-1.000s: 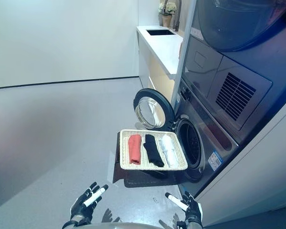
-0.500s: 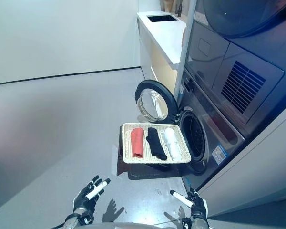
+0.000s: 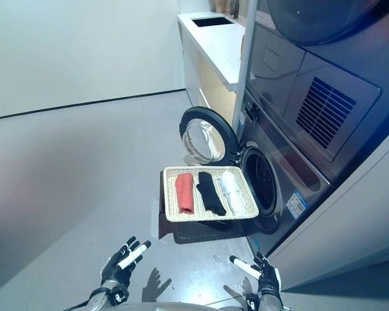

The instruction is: Pick up the clothes and place them into the washing machine

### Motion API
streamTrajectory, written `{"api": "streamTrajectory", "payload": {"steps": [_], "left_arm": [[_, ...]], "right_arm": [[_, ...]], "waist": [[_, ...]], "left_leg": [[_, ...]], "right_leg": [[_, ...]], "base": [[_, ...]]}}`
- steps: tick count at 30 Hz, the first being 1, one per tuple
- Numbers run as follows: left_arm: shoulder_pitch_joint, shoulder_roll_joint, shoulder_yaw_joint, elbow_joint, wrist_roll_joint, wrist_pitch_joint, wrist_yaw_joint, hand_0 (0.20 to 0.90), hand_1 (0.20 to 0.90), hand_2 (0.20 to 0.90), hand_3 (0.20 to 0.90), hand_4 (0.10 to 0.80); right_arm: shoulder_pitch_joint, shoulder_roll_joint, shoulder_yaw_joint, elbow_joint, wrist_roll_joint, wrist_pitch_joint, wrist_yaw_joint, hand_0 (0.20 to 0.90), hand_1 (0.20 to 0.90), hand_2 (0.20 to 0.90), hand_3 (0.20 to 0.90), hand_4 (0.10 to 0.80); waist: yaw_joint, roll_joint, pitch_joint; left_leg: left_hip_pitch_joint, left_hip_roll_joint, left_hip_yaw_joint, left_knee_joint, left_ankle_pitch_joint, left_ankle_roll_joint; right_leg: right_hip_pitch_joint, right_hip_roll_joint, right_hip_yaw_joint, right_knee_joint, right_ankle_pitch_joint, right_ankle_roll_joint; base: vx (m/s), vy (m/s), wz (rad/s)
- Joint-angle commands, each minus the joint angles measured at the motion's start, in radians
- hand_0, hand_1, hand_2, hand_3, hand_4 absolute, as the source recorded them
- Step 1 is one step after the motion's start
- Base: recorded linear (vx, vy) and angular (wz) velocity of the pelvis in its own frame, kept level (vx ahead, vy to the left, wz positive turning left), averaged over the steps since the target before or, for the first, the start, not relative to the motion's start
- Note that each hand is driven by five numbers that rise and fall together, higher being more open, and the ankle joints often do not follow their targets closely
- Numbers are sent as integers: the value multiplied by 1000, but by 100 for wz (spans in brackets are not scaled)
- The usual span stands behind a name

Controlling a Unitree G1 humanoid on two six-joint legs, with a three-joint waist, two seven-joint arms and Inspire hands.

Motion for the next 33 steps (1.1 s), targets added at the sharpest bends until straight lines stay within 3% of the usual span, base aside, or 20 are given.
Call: {"api": "streamTrajectory", "payload": {"steps": [1, 9, 13, 14, 15, 18, 20, 23, 25, 26, 33], "left_arm": [[-81, 34, 2, -67, 2, -84, -22, 900, 900, 900, 900, 800], [-101, 47, 10, -68, 6, -92, -7, 900, 900, 900, 900, 800], [-97, 50, 4, -71, 13, -90, -8, 900, 900, 900, 900, 800], [-96, 52, -3, -86, 17, -85, -10, 900, 900, 900, 900, 800], [-99, 55, -4, -88, 21, -83, -7, 900, 900, 900, 900, 800], [-105, 63, -6, -97, 26, -79, -8, 900, 900, 900, 900, 800], [-113, 71, 2, -95, 25, -76, -9, 900, 900, 900, 900, 800], [-105, 67, 8, -91, 25, -77, -14, 900, 900, 900, 900, 800], [-103, 64, 17, -83, 15, -84, -8, 900, 900, 900, 900, 800], [-102, 65, 20, -85, 13, -84, -9, 900, 900, 900, 900, 800], [-84, 47, 25, -75, 0, -80, 3, 900, 900, 900, 900, 800]], "right_arm": [[-59, -17, -28, -65, 8, -65, 3, 900, 900, 900, 900, 800], [-82, -13, -44, -57, 23, -69, -7, 900, 900, 900, 900, 800], [-100, -10, -60, -69, 39, -69, -12, 900, 900, 900, 900, 800], [-102, -9, -64, -79, 49, -69, -14, 900, 900, 900, 900, 800], [-105, -8, -60, -80, 55, -69, -14, 900, 900, 900, 900, 800], [-111, -4, -53, -76, 59, -69, -18, 900, 900, 900, 900, 800], [-112, -2, -53, -104, 55, -67, -20, 900, 900, 900, 900, 800], [-110, -4, -67, -90, 66, -66, -16, 900, 900, 900, 900, 800], [-122, 2, -78, -76, 83, -69, -20, 900, 900, 900, 900, 800], [-124, 5, -78, -69, 84, -68, -21, 900, 900, 900, 900, 800], [-107, 14, -73, -67, 75, -64, -34, 900, 900, 900, 900, 800]], "waist": [[18, -52, 11], [22, -52, 22], [29, -48, 21], [21, -39, 29], [17, -36, 42], [6, -23, 67], [-2, -15, 84], [-30, -19, 76], [-60, -42, 75], [-67, -39, 79], [-84, -58, 77]], "left_leg": [[-10, 27, 35, 164, -128, 3], [-32, -12, 29, 199, -167, 25], [16, -73, 30, 159, -177, 65], [36, -108, 20, 149, -187, 95], [46, -122, 17, 152, -195, 108], [56, -138, 8, 163, -205, 128], [65, -143, 10, 177, -216, 137], [109, -144, -3, 157, -240, 121], [161, -143, -32, 129, -268, 90], [181, -128, -36, 118, -276, 81], [299, -94, -66, 62, -301, 66]], "right_leg": [[-102, -29, -9, 88, 31, -19], [-105, -77, -6, 127, 33, 3], [-125, -135, 16, 228, 148, 33], [-182, -162, 54, 357, 241, 15], [-218, -166, 74, 413, 290, 6], [-275, -162, 97, 503, 332, -9], [-309, -167, 53, 521, 319, -11], [-323, -161, -7, 371, 283, 1], [-367, -158, -18, 102, 325, 44], [-371, -143, -22, 45, 338, 52], [-411, -78, -50, 27, 368, 58]], "base": [[38, 39, -3], [14, 78, 2], [53, 198, 6], [32, 365, 10], [12, 296, 18], [-21, 209, 28], [53, 158, 35], [218, -21, 12], [388, -110, 9], [289, -68, 10], [211, -59, 33]]}}
